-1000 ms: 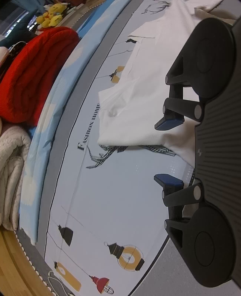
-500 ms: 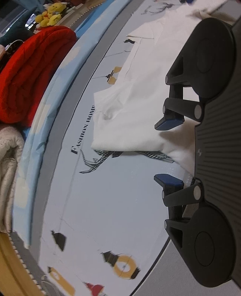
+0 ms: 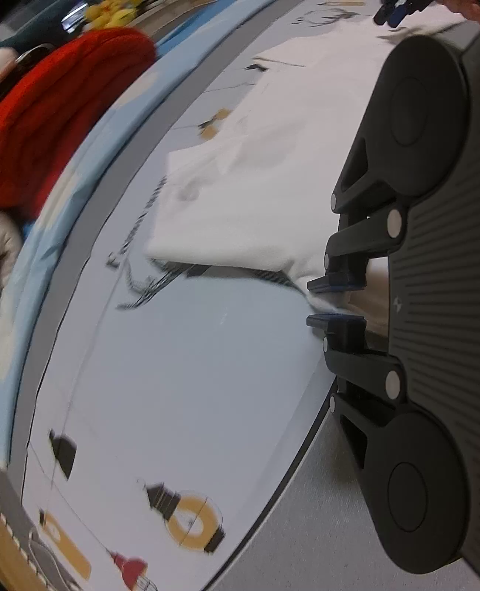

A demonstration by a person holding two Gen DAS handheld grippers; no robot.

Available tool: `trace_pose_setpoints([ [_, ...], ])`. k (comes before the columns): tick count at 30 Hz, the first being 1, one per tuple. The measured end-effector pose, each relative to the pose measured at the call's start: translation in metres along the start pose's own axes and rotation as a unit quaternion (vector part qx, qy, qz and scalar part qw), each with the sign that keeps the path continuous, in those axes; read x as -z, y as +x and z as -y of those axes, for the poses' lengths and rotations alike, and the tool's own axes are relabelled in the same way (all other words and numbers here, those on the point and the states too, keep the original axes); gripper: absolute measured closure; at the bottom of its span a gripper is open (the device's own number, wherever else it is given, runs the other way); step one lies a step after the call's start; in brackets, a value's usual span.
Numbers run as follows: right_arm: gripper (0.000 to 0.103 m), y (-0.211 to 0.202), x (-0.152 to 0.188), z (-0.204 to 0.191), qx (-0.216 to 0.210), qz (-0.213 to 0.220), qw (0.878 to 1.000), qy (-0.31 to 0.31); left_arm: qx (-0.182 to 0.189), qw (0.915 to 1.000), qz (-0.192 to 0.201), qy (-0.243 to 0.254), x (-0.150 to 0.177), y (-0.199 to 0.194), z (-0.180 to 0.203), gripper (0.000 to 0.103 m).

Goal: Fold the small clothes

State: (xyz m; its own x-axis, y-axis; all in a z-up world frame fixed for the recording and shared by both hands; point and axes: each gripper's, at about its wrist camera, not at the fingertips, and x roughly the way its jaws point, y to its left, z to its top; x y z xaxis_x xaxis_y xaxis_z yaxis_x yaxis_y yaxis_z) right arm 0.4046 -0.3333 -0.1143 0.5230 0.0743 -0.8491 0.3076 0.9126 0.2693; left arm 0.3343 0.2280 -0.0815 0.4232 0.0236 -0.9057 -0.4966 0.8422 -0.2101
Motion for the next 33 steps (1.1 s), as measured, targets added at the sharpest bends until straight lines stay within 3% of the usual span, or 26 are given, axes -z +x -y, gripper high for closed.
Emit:
trace_pose_setpoints([
  [3,0.074,-0.006,0.000,-0.008,-0.018,0.015,1.000,-0.019,-0.020,0.9997,-0.007,0.007,0.003,0.002,0.007,0.085],
  [6,0.074,0.007,0.004,-0.001,0.012,-0.019,1.000,-0.015,-0.068,0.9945,0.056,0.056,0.006,-0.018,0.030,0.084],
  [7,0.074,0.010,0.004,0.004,0.025,-0.025,0.999,-0.006,-0.057,0.9915,0.085,0.080,0.007,-0.029,0.042,0.084],
  [9,0.075,0.010,0.002,0.011,0.023,-0.028,0.999,0.007,-0.012,0.9893,0.097,0.109,0.010,-0.034,0.054,0.083],
  [11,0.074,0.001,-0.003,0.012,0.018,-0.007,1.000,0.008,0.020,0.9937,0.049,0.099,0.014,-0.018,0.056,0.078],
  [13,0.074,-0.011,-0.009,0.016,0.020,0.024,0.999,0.010,0.012,0.9973,-0.039,0.062,0.018,0.015,0.046,0.074],
  [15,0.073,-0.021,-0.016,0.030,0.017,0.041,0.998,0.035,0.008,0.9984,-0.030,0.048,0.020,0.015,0.045,0.074],
  [17,0.073,-0.027,-0.022,0.048,0.024,0.052,0.996,0.063,0.011,0.9974,0.000,0.071,0.018,0.000,0.058,0.066],
  [19,0.072,-0.033,-0.027,0.069,0.034,0.060,0.993,0.097,0.020,0.9949,0.031,0.094,0.021,-0.009,0.068,0.050],
  [21,0.070,-0.039,-0.031,0.092,0.047,0.068,0.988,0.129,0.031,0.9945,0.015,0.099,0.027,0.004,0.070,0.047],
  [22,0.069,-0.041,-0.033,0.103,0.053,0.071,0.986,0.143,0.022,0.9953,-0.024,0.091,0.031,0.020,0.067,0.049],
  [25,0.068,-0.044,-0.032,0.132,0.063,0.073,0.980,0.175,-0.005,0.9940,-0.007,0.109,0.033,0.015,0.078,0.048],
  [27,0.067,-0.045,-0.033,0.155,0.076,0.073,0.974,0.202,0.005,0.9928,0.013,0.119,0.034,0.004,0.087,0.048],
  [33,0.066,-0.048,-0.036,0.227,0.123,0.084,0.950,0.276,0.021,0.9923,0.009,0.122,0.039,0.002,0.110,0.048],
])
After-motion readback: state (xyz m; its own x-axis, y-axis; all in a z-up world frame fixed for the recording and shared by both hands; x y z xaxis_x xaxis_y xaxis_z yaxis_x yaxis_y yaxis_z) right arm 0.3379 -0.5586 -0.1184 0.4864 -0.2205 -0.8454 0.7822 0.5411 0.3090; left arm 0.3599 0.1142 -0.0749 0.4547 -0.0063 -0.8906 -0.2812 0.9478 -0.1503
